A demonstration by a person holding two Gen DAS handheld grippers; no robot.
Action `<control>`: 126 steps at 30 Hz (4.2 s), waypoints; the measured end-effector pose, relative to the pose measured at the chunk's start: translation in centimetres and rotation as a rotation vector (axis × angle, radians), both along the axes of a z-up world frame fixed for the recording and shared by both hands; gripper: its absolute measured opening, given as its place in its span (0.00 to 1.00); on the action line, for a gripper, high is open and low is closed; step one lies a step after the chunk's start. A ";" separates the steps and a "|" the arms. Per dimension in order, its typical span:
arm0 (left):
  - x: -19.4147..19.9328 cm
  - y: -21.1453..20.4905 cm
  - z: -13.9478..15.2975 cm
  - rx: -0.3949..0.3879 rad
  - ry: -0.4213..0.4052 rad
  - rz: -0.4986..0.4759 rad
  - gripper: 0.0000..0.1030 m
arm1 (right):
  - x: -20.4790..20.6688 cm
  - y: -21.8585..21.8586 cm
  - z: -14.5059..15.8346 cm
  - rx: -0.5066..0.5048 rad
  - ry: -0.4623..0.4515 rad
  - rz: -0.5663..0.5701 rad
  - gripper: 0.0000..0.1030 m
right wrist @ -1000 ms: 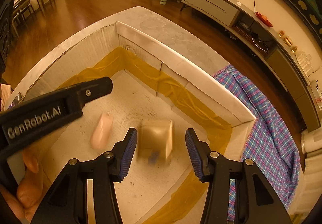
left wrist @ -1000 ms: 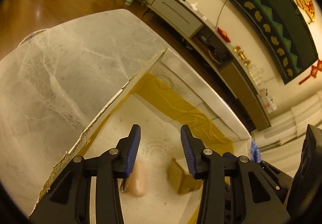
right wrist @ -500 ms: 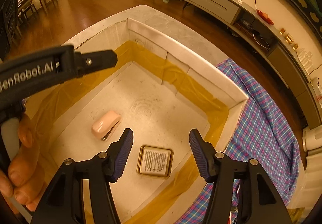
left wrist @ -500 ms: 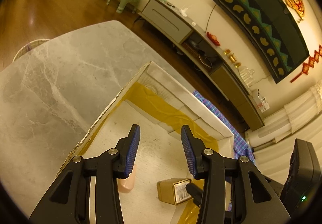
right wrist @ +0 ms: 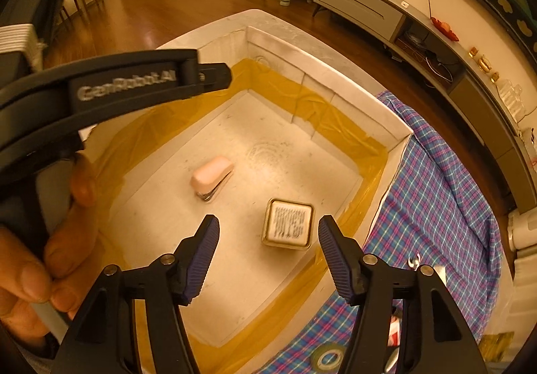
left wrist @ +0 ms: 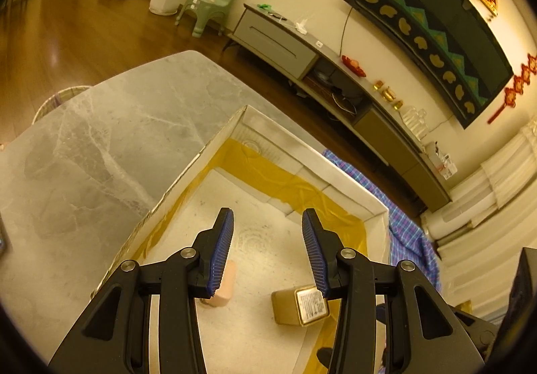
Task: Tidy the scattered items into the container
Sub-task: 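Open both tools to drop the stapler and gold box inside, then move both open tools back over the scattered items on the cloth, then grasp the green tape roll with the left tool while the right tool grasps the white charger, then carry the tape roll and charger with both tools into the white box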
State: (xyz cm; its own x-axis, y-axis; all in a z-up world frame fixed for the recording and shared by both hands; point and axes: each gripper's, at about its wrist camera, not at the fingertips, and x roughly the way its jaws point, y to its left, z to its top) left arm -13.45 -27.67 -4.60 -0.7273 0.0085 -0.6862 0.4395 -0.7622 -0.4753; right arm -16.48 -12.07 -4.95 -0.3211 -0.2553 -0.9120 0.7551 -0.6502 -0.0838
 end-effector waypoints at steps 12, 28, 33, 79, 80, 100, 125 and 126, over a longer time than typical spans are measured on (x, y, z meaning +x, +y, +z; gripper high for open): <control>6.0 3.0 2.1 -0.030 0.037 0.043 0.44 | 5.2 5.0 3.4 -0.132 -0.007 0.023 0.65; 10.1 10.8 6.7 -0.135 0.195 -0.106 0.47 | 8.2 14.2 5.9 -0.409 0.050 0.034 0.65; 11.6 14.7 6.0 -0.139 0.221 -0.212 0.48 | 9.8 18.9 6.1 -0.496 0.127 0.010 0.65; 3.1 29.9 -9.5 -0.341 -0.163 -0.651 0.51 | -2.9 26.9 -12.6 -0.395 -0.214 -0.247 0.22; 3.0 29.9 -9.5 -0.336 -0.164 -0.643 0.51 | -2.9 27.3 -12.6 -0.401 -0.218 -0.255 0.22; 2.9 28.0 -10.5 -0.373 -0.166 -0.565 0.21 | -1.3 27.2 -11.3 -0.411 -0.207 -0.252 0.22; 4.9 25.9 -5.6 -0.305 -0.038 -0.508 0.09 | 0.5 27.4 -8.1 -0.484 -0.134 -0.256 0.22; 5.1 25.8 -5.1 -0.301 -0.024 -0.505 0.09 | 0.7 27.4 -7.9 -0.488 -0.130 -0.253 0.22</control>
